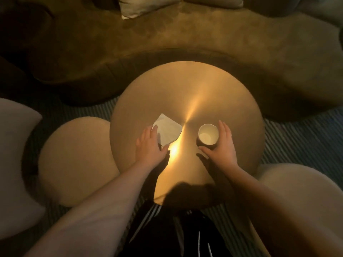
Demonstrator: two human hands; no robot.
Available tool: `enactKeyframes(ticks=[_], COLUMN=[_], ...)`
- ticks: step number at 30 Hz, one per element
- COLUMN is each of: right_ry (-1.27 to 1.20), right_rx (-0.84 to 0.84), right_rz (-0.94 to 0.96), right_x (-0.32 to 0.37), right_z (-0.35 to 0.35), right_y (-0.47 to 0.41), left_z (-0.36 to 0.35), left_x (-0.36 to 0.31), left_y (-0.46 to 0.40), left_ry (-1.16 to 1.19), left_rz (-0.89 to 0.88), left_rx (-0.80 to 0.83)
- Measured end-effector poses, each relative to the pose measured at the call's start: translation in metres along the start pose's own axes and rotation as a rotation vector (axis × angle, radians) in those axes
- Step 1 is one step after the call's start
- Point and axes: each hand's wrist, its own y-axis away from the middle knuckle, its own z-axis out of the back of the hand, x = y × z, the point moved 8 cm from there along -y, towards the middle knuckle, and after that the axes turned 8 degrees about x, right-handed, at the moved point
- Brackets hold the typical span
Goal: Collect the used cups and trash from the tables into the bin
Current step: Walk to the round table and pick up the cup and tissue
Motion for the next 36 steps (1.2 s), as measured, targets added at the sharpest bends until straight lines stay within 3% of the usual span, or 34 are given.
enactKeyframes(ticks=[8, 15, 22, 28, 36], right_ry=[-0.089, -0.184, -0.318, -0.395, -0.444], right_rx=[-0.134, -0.209, -0.273, -0.419, -0.765], right_rz=[-0.139, -0.149, -0.194, -0.249, -0.508], right_x=[-0.011, -0.01, -0.007, -0.025, -0.102], right_z=[-0.023, -0.027, -0.013, 0.017, 0.03], right_y=[-0.007, -0.002, 0.026, 0.089, 0.233], left_z=[-0.053, -0.043, -0.019, 0.002, -0.039], left_x=[0.008, 0.003, -0.015, -0.073, -0.201], left_y=[-0.065, -0.063, -0.042, -0.009, 0.079], left_ry=[-0.139, 0.017, 0.144, 0.171, 0.046], left_rz=[-0.122, -0.226, -0.277, -0.453, -0.828], left_rx=[0.257, 0.009, -0.032, -0.002, 0.206])
